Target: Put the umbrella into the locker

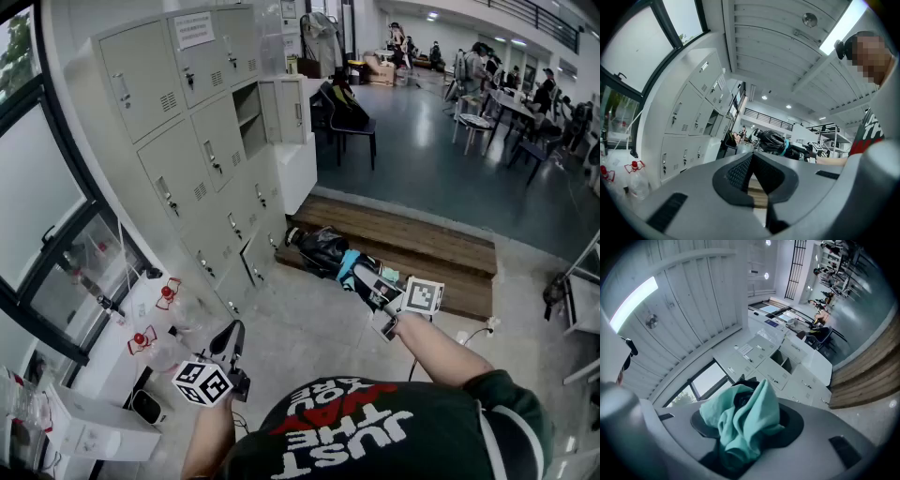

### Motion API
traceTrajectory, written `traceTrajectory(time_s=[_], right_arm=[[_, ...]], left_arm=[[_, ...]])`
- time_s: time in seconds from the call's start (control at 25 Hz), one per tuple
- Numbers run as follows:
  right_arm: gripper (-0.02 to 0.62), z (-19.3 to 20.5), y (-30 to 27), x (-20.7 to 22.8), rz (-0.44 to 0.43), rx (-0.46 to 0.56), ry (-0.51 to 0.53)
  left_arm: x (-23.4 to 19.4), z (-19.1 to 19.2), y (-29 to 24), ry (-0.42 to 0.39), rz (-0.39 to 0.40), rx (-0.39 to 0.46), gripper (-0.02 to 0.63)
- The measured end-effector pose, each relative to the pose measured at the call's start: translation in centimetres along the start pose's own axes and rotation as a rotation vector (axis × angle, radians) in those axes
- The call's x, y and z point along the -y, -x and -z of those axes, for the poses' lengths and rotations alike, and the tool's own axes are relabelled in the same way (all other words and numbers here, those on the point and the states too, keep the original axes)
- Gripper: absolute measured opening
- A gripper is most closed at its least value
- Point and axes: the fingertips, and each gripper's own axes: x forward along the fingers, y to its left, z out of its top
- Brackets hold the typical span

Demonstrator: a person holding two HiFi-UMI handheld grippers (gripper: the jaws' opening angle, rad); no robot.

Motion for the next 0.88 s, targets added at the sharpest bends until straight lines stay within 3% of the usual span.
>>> traceTrajectory(time_s=[0.48, 0.88], right_arm=[[0.224, -1.1, 0.0, 2.0, -0.010, -0.002, -0.014], [0.222, -5.9, 3.0, 4.7, -0.009, -0.026, 0.015]], left_arm=[[-0.1, 0.8, -2.9, -0.015, 0.015, -0.013, 0.008], [4.3, 1.3, -9.3, -0.037, 0.027, -0.005, 0.009]])
